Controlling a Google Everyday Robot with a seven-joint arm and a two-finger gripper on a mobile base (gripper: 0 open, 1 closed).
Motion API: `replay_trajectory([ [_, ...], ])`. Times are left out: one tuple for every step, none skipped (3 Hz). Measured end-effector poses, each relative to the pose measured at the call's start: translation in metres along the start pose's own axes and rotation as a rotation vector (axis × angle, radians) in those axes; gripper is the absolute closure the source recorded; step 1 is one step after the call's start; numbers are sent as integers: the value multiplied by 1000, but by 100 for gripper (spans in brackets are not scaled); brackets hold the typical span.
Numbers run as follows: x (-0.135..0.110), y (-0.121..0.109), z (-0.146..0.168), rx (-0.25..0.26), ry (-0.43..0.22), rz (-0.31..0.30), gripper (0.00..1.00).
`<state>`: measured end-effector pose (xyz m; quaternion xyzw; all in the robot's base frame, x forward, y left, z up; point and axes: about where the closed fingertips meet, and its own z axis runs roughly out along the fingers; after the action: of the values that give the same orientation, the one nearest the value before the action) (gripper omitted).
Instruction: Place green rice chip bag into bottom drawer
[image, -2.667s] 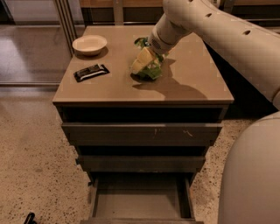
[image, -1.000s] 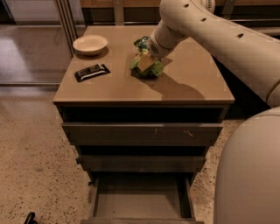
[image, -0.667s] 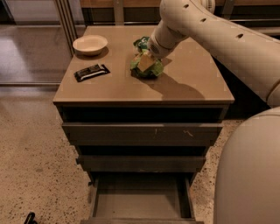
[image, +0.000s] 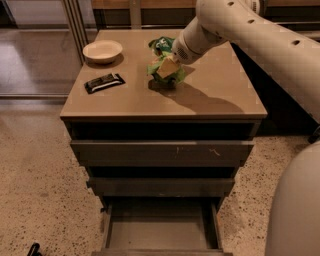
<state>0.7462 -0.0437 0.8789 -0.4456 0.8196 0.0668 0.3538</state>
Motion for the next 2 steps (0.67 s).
replay_trajectory([
  [1,13,-40,-47,-172,-32,100],
  [20,27,-81,-45,-294,-18,100],
])
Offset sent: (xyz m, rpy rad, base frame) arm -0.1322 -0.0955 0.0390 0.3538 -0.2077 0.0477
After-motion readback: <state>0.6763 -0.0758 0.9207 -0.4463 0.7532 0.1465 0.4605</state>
